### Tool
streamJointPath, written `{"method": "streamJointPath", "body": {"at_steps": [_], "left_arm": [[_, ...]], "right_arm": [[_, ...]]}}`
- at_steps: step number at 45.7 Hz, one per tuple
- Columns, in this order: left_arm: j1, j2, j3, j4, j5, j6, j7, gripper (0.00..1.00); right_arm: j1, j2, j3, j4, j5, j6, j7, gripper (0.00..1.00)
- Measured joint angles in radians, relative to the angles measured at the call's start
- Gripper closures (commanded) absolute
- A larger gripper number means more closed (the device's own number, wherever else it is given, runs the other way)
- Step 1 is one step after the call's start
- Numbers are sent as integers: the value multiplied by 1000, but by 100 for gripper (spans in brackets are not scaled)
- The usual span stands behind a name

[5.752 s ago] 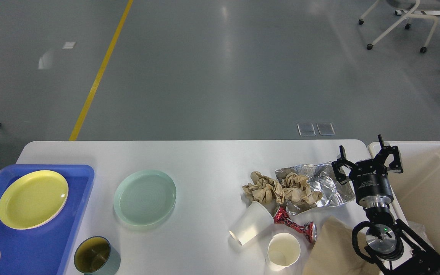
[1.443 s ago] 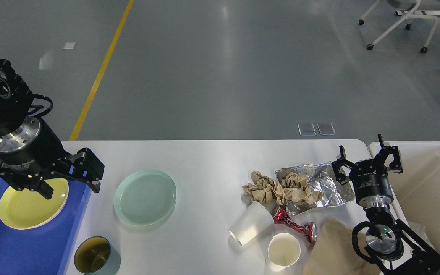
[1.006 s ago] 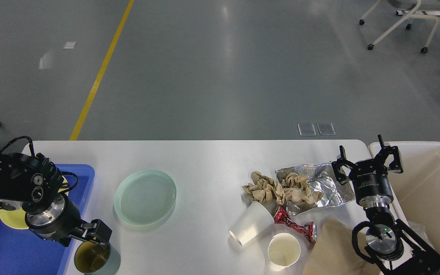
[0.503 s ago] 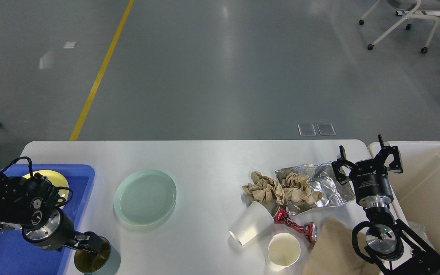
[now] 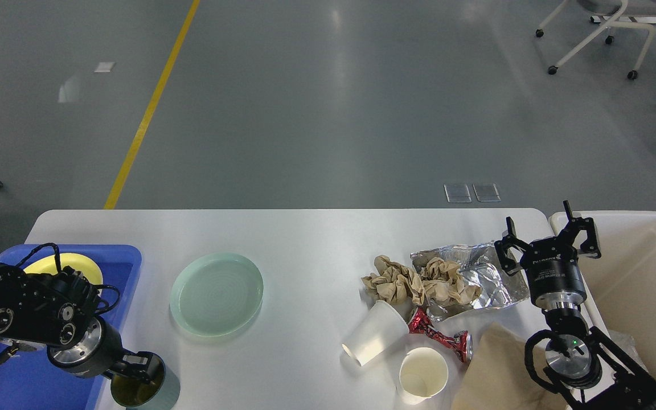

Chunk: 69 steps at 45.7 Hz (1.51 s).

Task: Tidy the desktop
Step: 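Grasp the olive-green cup with the left gripper, then lift the olive-green cup and set it on the blue tray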

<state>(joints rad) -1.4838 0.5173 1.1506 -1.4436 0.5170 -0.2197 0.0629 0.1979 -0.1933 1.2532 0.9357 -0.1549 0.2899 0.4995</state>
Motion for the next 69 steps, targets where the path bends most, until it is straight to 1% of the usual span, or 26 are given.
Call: {"method": "streamJointPath", "body": {"at_steps": [7, 11, 19, 25, 38, 43, 48, 50, 54, 60, 66, 67, 68, 69], "left_arm": [[2, 1, 0, 0, 0, -9, 1, 63], [4, 1, 0, 0, -1, -12, 2, 74], [5, 2, 4, 0, -2, -14, 2, 80], [5, 4, 4, 0, -2, -14, 2, 92], [5, 7, 6, 0, -4, -16, 2, 94], [1, 9, 5, -2, -5, -18, 0, 96], [-14, 14, 7, -9, -7, -37, -3, 98], [-29, 16, 10, -11, -9, -57, -4, 99], [-82, 26, 17, -19, -12, -128, -8, 100], [-192, 50, 26, -38, -13, -288, -13, 100], [-339, 61, 41, -63, -18, -445, -13, 100], [-373, 62, 50, -70, -20, -470, -13, 100], [-436, 63, 70, -85, -27, -508, -13, 100], [-462, 64, 77, -92, -30, -520, -13, 100]], "right_arm": [[0, 0, 0, 0, 0, 0, -1, 0], [0, 0, 0, 0, 0, 0, -1, 0], [0, 0, 0, 0, 0, 0, -1, 0], [0, 0, 0, 0, 0, 0, 0, 0], [0, 0, 0, 0, 0, 0, 0, 0], [0, 0, 0, 0, 0, 0, 0, 0], [0, 0, 0, 0, 0, 0, 0, 0], [0, 0, 0, 0, 0, 0, 0, 0], [0, 0, 0, 0, 0, 0, 0, 0], [0, 0, 0, 0, 0, 0, 0, 0], [0, 0, 0, 0, 0, 0, -1, 0], [0, 0, 0, 0, 0, 0, -1, 0], [0, 0, 0, 0, 0, 0, -1, 0], [0, 0, 0, 0, 0, 0, -1, 0]]}}
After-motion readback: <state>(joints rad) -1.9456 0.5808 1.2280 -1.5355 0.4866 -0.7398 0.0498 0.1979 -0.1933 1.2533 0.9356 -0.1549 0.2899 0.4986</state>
